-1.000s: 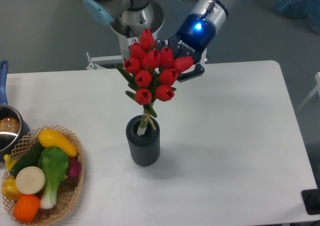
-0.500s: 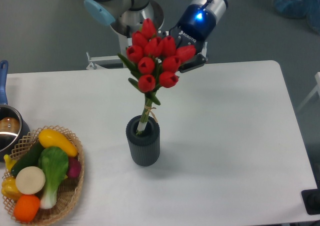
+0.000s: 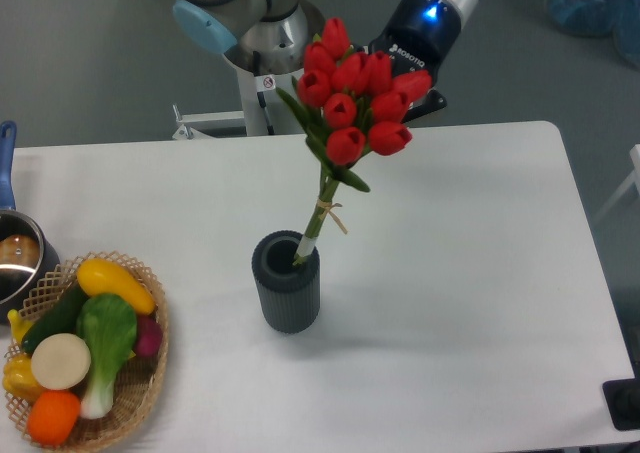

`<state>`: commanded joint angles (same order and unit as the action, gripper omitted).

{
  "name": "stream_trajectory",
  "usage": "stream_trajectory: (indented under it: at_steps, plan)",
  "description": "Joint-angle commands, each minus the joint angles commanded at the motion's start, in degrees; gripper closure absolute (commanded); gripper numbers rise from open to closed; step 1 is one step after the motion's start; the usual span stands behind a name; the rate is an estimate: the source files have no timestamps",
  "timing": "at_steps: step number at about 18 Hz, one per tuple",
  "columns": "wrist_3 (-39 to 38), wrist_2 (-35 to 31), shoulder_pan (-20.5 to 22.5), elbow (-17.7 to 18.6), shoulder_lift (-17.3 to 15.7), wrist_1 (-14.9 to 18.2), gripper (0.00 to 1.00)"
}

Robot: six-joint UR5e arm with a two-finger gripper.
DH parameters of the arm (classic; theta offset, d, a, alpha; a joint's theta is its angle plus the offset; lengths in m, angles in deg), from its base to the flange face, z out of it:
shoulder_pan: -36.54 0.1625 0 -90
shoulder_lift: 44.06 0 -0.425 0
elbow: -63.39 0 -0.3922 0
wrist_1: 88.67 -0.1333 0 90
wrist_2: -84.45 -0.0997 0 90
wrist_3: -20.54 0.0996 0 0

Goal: Pick up the flowers from the vase
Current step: 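Carry the tulip bouquet away from the vase, holding it aloft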

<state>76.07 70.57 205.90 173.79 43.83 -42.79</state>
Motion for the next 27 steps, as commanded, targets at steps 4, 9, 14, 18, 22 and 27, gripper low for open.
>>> stream_trajectory:
  at_steps: [4, 9, 14, 18, 22, 27]
  plan:
    - [6.3, -6.7, 0.7, -1.8, 1.2, 0.0, 0.89]
    - [9.7, -11.3, 1.3, -2.6, 3.5, 0.0, 0.88]
    - [18.1, -11.3, 5.1, -4.3, 8.5, 0.3, 0.89]
    - [19.7, -12.0, 6.0, -5.5, 10.5, 0.3, 0.91]
    - [19.7, -19.8, 5.4, -6.7, 11.6, 0.7, 0.96]
    - [19.6, -37.0, -1.3, -10.9, 13.5, 0.7, 0.95]
